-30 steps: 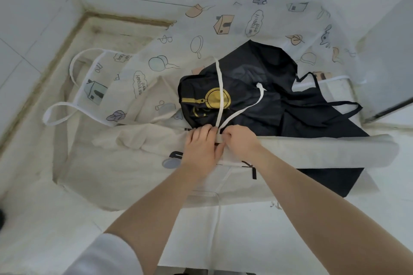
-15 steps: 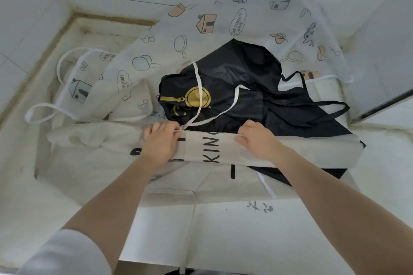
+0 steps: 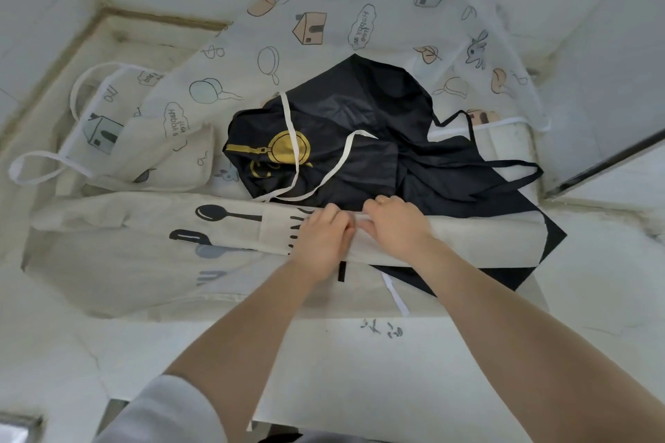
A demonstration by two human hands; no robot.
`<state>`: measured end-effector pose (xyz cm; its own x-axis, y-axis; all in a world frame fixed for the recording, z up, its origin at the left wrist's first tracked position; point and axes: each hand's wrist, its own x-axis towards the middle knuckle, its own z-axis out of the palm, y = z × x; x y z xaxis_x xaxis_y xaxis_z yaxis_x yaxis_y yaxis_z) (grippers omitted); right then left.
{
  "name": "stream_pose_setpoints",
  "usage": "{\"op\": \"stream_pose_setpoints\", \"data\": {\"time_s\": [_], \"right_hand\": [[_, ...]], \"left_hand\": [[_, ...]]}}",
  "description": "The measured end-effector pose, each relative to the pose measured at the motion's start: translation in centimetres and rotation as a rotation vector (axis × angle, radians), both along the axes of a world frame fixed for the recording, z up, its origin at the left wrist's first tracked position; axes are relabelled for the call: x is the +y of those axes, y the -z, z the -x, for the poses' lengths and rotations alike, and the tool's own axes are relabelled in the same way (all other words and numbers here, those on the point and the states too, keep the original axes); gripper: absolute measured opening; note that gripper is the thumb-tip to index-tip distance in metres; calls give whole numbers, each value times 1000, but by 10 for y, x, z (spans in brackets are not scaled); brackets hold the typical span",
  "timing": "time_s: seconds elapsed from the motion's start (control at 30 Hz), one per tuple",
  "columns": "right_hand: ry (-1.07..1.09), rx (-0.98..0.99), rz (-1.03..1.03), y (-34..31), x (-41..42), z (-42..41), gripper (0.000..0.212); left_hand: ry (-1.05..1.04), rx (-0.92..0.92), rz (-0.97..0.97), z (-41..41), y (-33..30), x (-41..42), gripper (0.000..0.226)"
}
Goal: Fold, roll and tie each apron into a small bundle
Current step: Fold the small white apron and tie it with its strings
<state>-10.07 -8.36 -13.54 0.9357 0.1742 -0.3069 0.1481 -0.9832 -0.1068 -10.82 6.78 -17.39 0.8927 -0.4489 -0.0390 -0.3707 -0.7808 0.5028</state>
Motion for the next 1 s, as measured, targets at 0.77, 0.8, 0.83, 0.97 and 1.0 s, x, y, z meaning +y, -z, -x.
{"op": "stream_pose_setpoints", "data": {"time_s": [0.77, 0.8, 0.83, 0.97, 1.0], "right_hand": [[44, 76, 24, -1, -131, 34, 37], [16, 82, 16, -2, -133, 34, 37], [-1, 101, -2, -3, -137, 33, 37], [182, 192, -222, -9, -171, 31, 48], [290, 202, -298, -11, -184, 34, 52]], "left_hand": [[76, 179, -364, 28, -34, -125, 34], [62, 198, -385, 29, -33, -131, 38], [29, 207, -404, 28, -33, -134, 40], [-15, 213, -444, 27, -31, -135, 48], [-17, 205, -454, 27, -31, -135, 50]]}}
